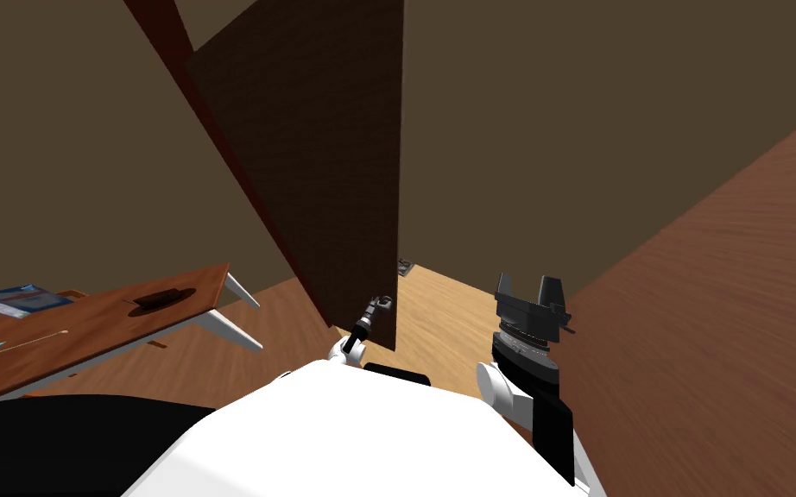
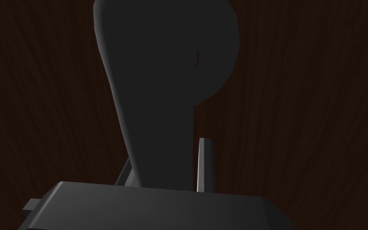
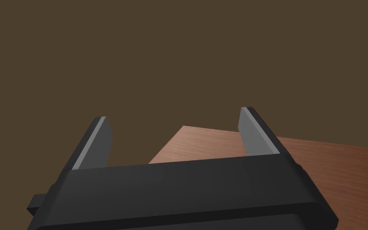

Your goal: Push the door open

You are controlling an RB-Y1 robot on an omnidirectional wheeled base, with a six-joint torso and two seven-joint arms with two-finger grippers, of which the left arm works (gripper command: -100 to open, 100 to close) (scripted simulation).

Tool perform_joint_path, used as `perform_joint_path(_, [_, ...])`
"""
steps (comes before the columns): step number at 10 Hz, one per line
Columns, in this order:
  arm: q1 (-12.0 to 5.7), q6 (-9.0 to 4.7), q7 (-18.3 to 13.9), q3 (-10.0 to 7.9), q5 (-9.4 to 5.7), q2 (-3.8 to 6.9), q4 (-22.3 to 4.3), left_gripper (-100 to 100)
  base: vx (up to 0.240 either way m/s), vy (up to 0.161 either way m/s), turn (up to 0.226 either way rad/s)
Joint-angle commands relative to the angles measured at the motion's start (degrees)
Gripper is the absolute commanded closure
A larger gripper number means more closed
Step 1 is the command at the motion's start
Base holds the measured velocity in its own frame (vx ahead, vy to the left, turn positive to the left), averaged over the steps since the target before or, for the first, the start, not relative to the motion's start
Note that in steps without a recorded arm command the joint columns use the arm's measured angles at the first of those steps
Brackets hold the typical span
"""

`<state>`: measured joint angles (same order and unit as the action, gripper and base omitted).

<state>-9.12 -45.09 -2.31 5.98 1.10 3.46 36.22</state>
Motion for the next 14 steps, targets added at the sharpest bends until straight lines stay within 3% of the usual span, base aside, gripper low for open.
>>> perform_joint_path(1, [-0.42, -0.15, 0.53, -1.44, -0.69, 0.35, -0.41, 100, 0.117, -0.147, 0.098])
perform_joint_path(4, [-0.40, -0.15, 1.32, -3.36, -1.65, -0.10, -0.41, 100, 0.158, -0.135, 0.075])
perform_joint_path(10, [-0.37, -0.14, 2.72, -6.77, -3.36, -2.01, -0.42, 100, 0.155, -0.113, 0.070])
perform_joint_path(12, [-0.23, -0.34, 2.79, -7.72, -3.83, -0.72, -0.65, 100, 0.090, -0.030, 0.040])
perform_joint_path(14, [-0.22, -0.36, 2.98, -8.27, -4.14, -0.44, -0.68, 100, 0.181, -0.039, 0.028])
